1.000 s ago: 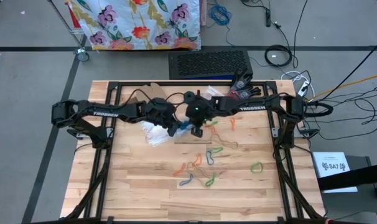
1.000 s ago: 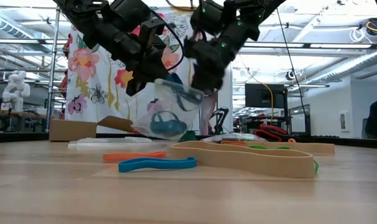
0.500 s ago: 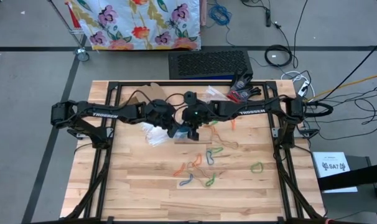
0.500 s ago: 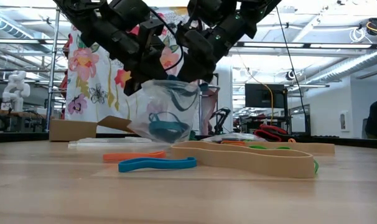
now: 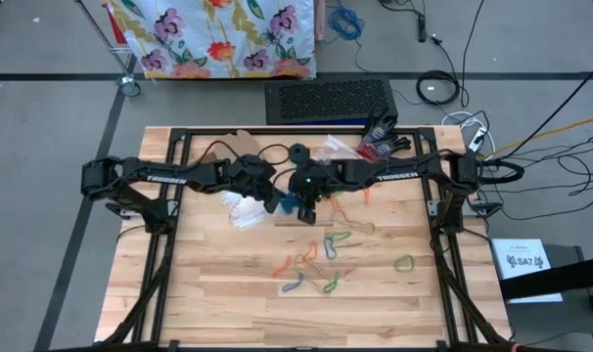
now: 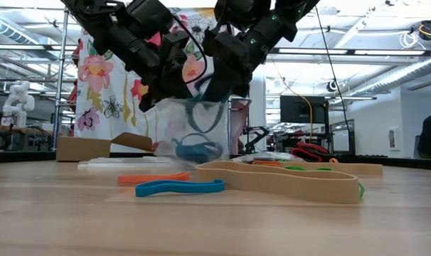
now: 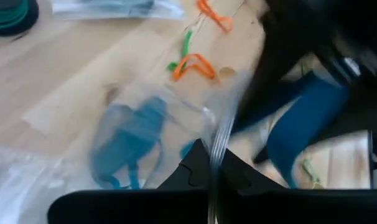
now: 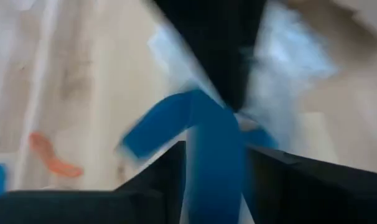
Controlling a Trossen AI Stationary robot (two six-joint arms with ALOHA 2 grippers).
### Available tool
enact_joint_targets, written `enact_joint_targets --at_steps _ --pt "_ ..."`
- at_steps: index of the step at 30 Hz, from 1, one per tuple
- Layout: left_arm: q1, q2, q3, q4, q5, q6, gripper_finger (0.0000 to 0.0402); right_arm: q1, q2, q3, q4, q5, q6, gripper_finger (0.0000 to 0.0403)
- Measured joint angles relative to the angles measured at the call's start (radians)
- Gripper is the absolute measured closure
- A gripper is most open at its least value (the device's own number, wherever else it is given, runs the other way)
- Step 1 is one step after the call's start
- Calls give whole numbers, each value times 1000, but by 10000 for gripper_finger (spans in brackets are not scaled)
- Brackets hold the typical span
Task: Sort rubber bands
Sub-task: Put the blue rubber band into the transparent zip bag
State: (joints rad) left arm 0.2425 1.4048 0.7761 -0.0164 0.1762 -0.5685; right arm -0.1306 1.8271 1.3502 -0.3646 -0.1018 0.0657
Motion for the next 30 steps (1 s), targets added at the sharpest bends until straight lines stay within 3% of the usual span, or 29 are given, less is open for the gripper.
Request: enact_joint_targets --at_steps 5,12,18,25,30 --pt "0 0 0 -34 -14 0 402 -9 -30 30 1 12 -31 267" --pt "0 0 0 -37 -13 6 402 -12 -47 64 -18 30 -49 280" --pt "0 0 0 -32 16 0 402 -11 -47 64 -105 155 -52 305" --pt "0 0 0 2 33 -1 402 -11 -46 63 -116 146 -56 333" --pt "11 0 2 5 36 -1 401 6 -45 62 -135 49 -110 339"
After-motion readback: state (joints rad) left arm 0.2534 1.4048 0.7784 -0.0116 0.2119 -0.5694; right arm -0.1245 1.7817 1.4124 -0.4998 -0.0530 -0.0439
